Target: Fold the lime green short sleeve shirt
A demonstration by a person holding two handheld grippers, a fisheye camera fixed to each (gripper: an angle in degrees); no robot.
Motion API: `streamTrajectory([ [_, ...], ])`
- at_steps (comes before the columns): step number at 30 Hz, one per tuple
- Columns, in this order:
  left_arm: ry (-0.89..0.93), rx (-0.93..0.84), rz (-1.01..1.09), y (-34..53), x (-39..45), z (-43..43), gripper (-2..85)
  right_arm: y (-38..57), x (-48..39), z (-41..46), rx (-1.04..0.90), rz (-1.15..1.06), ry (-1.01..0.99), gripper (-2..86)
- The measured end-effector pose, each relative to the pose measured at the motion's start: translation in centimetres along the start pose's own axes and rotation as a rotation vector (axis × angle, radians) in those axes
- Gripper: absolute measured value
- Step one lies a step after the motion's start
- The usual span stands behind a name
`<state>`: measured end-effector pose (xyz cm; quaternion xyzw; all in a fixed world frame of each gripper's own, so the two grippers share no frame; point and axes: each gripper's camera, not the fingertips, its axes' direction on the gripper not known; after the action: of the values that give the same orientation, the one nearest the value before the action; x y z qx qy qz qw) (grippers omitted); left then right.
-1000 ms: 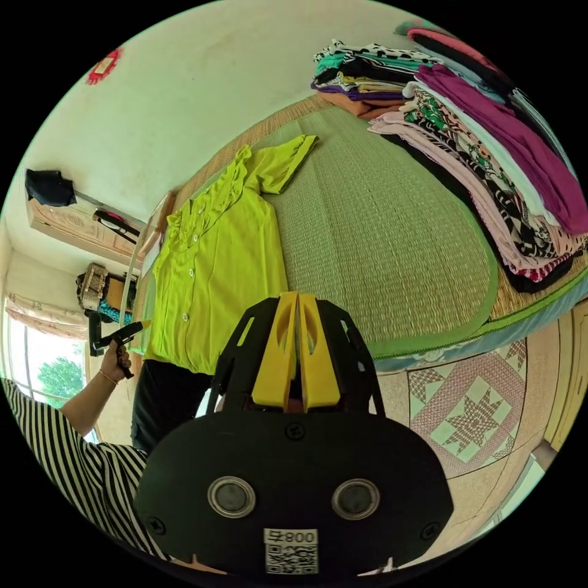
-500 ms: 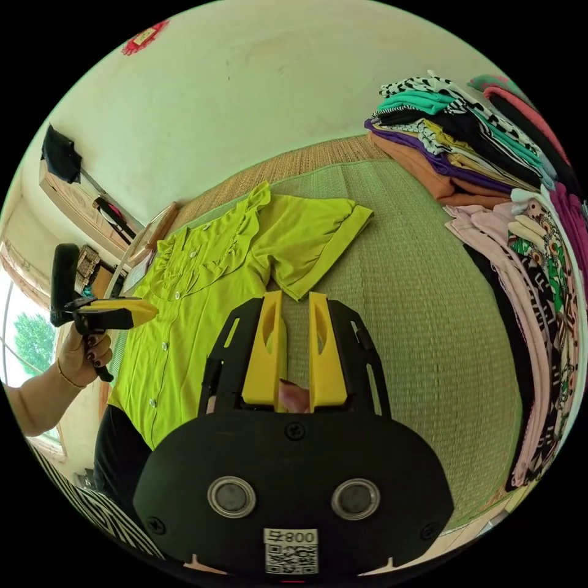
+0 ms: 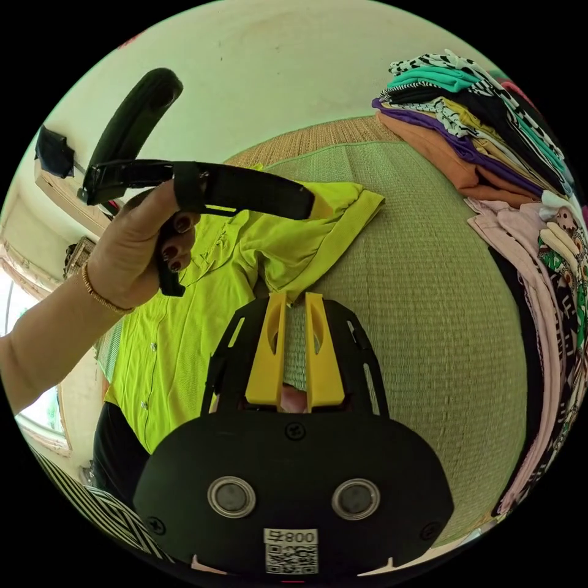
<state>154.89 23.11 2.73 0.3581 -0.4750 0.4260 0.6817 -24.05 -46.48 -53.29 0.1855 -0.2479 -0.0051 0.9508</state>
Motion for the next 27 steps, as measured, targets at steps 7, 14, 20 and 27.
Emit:
streamTrajectory([
  [7,-0.136,-0.126,0.075,-8.4,2.3,6.7,6.7,0.9,0.1,1.5,-0.008,-0.014,-0.009,3.0],
  [14,-0.309,-0.162,0.194,-11.2,4.6,9.6,2.4,2.0,0.6,2.9,-0.014,-0.009,-0.035,1.6],
  [20,-0.239,-0.057,0.118,-11.5,1.9,8.7,1.2,3.3,1.2,3.3,0.022,0.015,-0.040,1.0],
  [27,-0.015,0.172,-0.053,-8.7,-5.0,3.8,0.8,5.0,0.2,1.0,0.183,-0.014,-0.068,0.8],
])
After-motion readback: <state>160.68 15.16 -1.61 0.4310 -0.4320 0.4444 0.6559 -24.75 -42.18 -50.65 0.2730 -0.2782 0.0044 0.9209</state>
